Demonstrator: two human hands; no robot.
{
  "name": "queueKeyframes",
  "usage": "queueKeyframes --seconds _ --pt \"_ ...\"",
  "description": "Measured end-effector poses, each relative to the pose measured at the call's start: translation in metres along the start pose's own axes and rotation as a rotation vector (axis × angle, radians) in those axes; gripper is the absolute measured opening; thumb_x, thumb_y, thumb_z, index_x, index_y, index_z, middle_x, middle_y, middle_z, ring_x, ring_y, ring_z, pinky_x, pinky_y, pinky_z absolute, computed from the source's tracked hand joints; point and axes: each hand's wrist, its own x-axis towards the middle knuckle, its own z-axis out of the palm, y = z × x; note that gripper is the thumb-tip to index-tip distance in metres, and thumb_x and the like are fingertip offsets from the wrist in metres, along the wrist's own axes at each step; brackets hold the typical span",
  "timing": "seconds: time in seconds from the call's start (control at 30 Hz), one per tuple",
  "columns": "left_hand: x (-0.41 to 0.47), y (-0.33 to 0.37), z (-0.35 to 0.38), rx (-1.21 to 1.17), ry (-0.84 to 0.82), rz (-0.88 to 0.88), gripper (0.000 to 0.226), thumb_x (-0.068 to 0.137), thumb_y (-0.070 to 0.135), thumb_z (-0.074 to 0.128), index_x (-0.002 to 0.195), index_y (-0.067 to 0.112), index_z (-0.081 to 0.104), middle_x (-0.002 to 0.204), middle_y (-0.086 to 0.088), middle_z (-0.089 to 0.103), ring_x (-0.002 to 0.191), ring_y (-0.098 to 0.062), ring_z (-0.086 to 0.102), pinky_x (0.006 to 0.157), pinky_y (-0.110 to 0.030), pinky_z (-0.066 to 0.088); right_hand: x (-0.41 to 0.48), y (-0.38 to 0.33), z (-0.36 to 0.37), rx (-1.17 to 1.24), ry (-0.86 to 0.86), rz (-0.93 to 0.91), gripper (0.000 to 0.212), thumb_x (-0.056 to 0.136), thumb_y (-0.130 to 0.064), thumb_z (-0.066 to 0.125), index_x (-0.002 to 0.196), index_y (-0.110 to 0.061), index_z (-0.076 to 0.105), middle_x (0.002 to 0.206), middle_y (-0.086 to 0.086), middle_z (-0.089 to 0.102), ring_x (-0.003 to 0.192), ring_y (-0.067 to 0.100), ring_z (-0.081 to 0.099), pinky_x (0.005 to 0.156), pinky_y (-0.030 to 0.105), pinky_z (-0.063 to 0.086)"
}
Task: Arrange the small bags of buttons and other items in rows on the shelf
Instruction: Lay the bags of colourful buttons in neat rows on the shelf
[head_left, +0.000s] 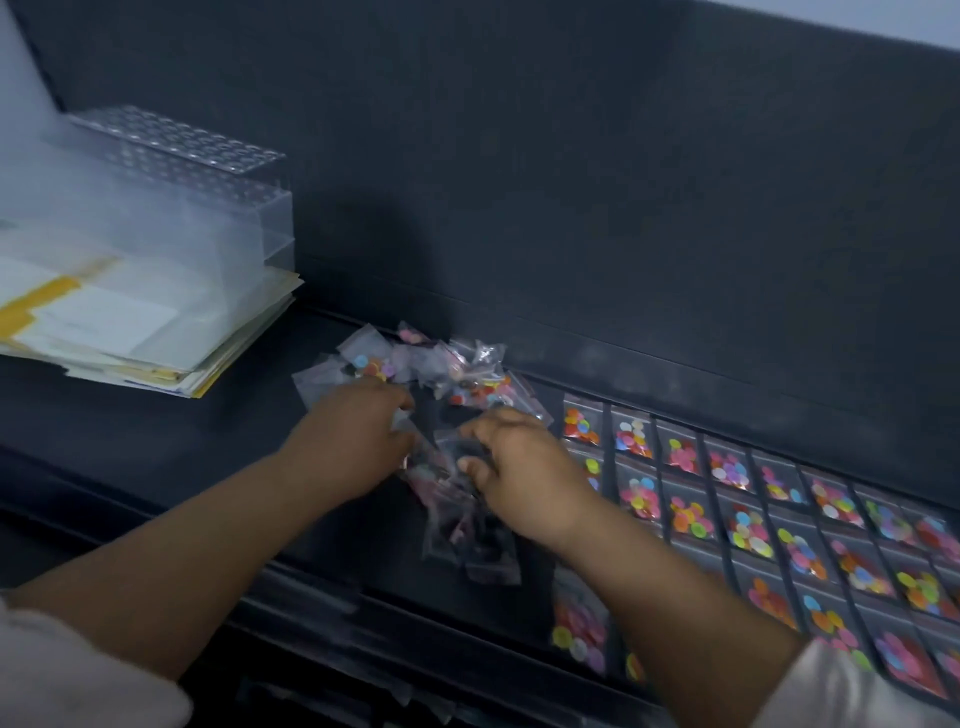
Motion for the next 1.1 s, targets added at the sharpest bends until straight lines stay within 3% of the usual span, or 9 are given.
queueKeyframes --seconds 0.23,0.33,0.47,0.57,0.67,0.77,0.83,0.97,1.1 --pt "0.047 -0.057 -0.016 -0.020 0.069 -0.187 0.040 0.084 0.033 0.062 0.119 0.015 0.057 0.117 -0.011 0.057 0.105 -0.029 0.056 0.083 -0.033 0.043 0.069 -0.009 0.008 -0.032 0.132 0.079 0.029 0.090 -0.023 0.056 0.117 -0.014 0.060 0.117 0.008 0.055 0.113 0.025 0.046 0.096 0.027 0.038" --pt "0.069 -0.073 -0.012 0.005 0.070 -0.201 0.033 0.084 0.037 0.061 0.103 0.011 0.058 0.106 -0.012 0.059 0.097 -0.030 0.058 0.070 -0.031 0.039 0.091 -0.001 0.012 -0.100 0.193 0.161 0.031 0.088 -0.021 0.053 0.118 -0.014 0.059 0.120 0.008 0.053 0.113 0.029 0.044 0.098 0.033 0.038" --pt "0.091 -0.086 -0.003 0.038 0.074 -0.225 0.036 0.084 0.037 0.059 0.105 0.008 0.058 0.105 -0.015 0.057 0.098 -0.034 0.056 0.078 -0.036 0.044 0.107 0.008 0.024 -0.113 0.034 0.240 0.047 0.091 -0.025 0.049 0.138 -0.021 0.043 0.146 0.003 0.037 0.131 0.027 0.031 0.111 0.031 0.026" --pt "0.104 -0.094 0.006 0.009 0.037 -0.233 0.031 0.085 0.033 0.057 0.104 0.009 0.059 0.106 -0.015 0.056 0.100 -0.035 0.053 0.081 -0.036 0.043 0.112 0.008 0.036 -0.126 -0.053 0.224 0.049 0.092 -0.032 0.049 0.140 -0.024 0.041 0.148 -0.001 0.036 0.136 0.022 0.027 0.114 0.028 0.020" --pt "0.108 -0.097 0.009 -0.095 0.022 -0.266 0.021 0.084 0.031 0.057 0.089 0.011 0.061 0.094 -0.009 0.061 0.093 -0.031 0.057 0.075 -0.032 0.044 0.116 0.003 0.039 -0.110 -0.062 0.195 0.023 0.093 -0.038 0.048 0.108 -0.028 0.063 0.120 -0.001 0.060 0.119 0.024 0.045 0.101 0.032 0.035" --pt "0.108 -0.099 0.008 -0.284 0.043 -0.289 0.014 0.083 0.023 0.059 0.075 0.011 0.058 0.072 -0.003 0.062 0.076 -0.025 0.061 0.067 -0.032 0.045 0.121 -0.005 0.035 -0.035 0.019 0.220 0.038 0.093 -0.038 0.048 0.058 -0.025 0.043 0.065 -0.007 0.049 0.079 0.022 0.051 0.071 0.028 0.035" --pt "0.107 -0.100 0.004 -0.479 0.105 -0.338 0.011 0.080 0.015 0.060 0.070 0.011 0.057 0.065 -0.001 0.060 0.069 -0.024 0.060 0.068 -0.034 0.047 0.132 -0.007 0.033 0.006 0.127 0.244 0.034 0.091 -0.034 0.053 0.061 -0.022 0.043 0.065 -0.003 0.051 0.074 0.023 0.050 0.066 0.027 0.033" --pt "0.106 -0.103 -0.005 -0.888 0.212 -0.447 0.017 0.079 0.005 0.059 0.065 0.011 0.051 0.057 -0.006 0.055 0.045 -0.012 0.051 0.051 -0.028 0.039 0.164 -0.006 0.036 0.060 0.215 0.262 0.007 0.086 -0.022 0.060 0.086 -0.017 0.064 0.094 0.004 0.064 0.092 0.025 0.056 0.072 0.026 0.039" --pt "0.105 -0.105 -0.011 -1.040 0.265 -0.507 0.021 0.082 0.003 0.055 0.065 0.014 0.048 0.058 -0.007 0.052 0.055 -0.019 0.048 0.053 -0.027 0.036 0.190 0.002 0.048 0.047 0.161 0.310 0.014 0.088 -0.023 0.057 0.097 -0.021 0.068 0.103 0.005 0.067 0.104 0.027 0.056 0.080 0.027 0.044"
